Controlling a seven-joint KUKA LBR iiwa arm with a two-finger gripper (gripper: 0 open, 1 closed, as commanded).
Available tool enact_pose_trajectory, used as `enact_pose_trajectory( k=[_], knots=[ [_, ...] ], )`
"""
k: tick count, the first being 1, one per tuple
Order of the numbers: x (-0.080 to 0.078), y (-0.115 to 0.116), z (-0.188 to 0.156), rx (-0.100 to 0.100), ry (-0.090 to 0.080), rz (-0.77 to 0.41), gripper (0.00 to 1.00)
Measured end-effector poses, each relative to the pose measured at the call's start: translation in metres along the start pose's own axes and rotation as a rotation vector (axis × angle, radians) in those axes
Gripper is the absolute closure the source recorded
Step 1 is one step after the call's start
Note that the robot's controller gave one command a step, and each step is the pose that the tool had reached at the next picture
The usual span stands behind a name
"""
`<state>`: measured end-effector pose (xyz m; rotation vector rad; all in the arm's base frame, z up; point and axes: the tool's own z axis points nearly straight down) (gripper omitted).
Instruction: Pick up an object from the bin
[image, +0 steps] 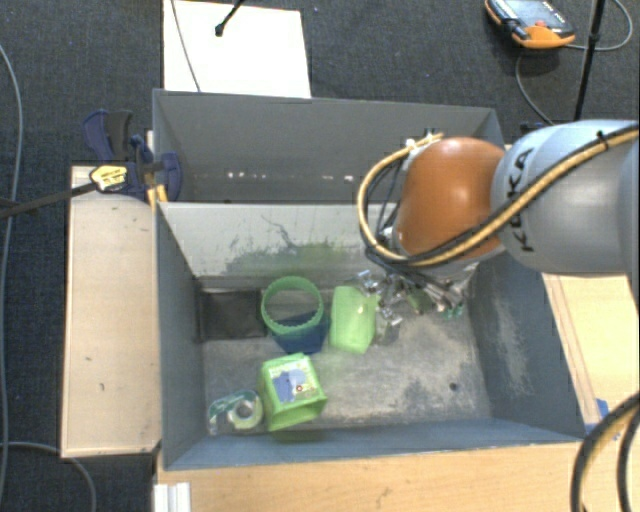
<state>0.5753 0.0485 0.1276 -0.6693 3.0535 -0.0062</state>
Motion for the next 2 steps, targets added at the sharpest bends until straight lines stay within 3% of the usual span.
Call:
enact_pose_trajectory(
  k=[1,2],
  knots=[
    [-0.001,0.0,-0.063,0.003,-0.007,-0.012,1.0],
    [-0.005,-0.008,-0.095,0.004,-0.013,0.044,1.0]
  ],
)
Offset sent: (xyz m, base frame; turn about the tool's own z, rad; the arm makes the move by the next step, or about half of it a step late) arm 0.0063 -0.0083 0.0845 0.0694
